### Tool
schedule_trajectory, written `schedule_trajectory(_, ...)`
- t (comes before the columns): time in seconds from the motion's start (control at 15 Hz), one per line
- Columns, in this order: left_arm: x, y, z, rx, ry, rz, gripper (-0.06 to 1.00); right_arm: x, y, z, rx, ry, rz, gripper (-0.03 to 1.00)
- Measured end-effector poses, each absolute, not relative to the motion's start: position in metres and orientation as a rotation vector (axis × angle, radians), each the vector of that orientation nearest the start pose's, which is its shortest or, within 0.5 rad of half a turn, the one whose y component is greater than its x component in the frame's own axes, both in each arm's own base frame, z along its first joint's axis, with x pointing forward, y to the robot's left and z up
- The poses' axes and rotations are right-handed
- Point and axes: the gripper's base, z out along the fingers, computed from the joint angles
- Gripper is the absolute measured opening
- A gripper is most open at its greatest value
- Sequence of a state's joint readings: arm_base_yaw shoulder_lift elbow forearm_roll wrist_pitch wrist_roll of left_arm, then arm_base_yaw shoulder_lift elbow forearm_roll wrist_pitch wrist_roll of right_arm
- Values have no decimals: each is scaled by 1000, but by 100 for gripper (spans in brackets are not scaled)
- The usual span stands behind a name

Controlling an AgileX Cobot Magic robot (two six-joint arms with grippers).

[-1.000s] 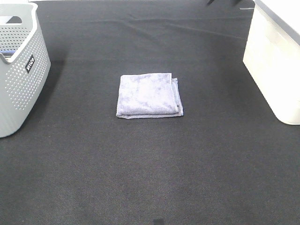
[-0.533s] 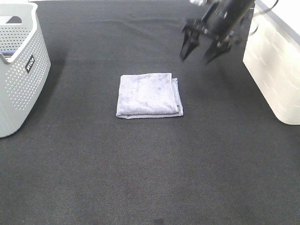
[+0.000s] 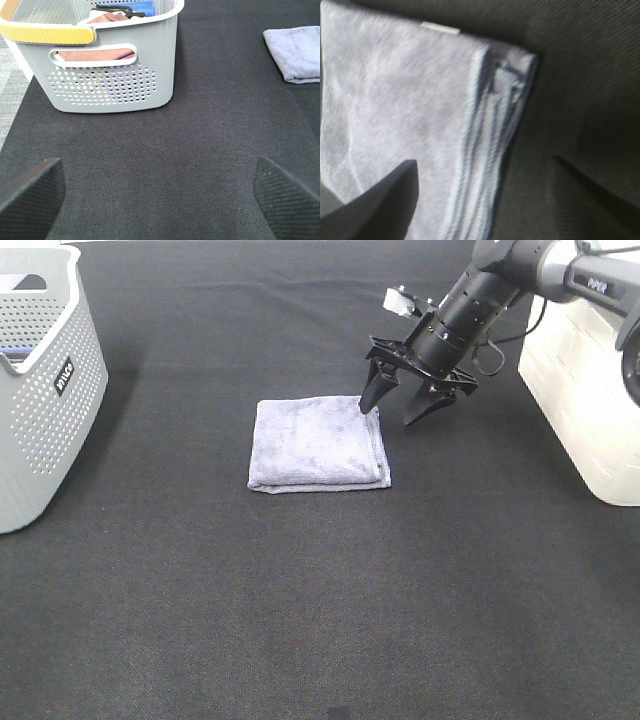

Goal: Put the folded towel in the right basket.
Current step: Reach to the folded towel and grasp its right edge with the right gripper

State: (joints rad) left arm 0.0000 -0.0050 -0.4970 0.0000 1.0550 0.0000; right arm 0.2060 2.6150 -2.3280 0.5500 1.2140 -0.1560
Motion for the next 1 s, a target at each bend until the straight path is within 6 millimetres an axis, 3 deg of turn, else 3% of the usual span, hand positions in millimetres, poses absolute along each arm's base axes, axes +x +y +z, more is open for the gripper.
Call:
schedule_trajectory(0.6, -5, 0, 277, 0, 2037, 0, 97, 511, 148, 103, -325, 2914, 788, 68)
schedule_trajectory(0.93, -5, 0, 277, 0, 2037, 0, 97, 509, 160, 94, -339, 2898, 888, 67)
schedule_trajectory(1.0, -5, 0, 277, 0, 2037, 0, 97, 507, 166, 94, -356, 2896, 896, 63)
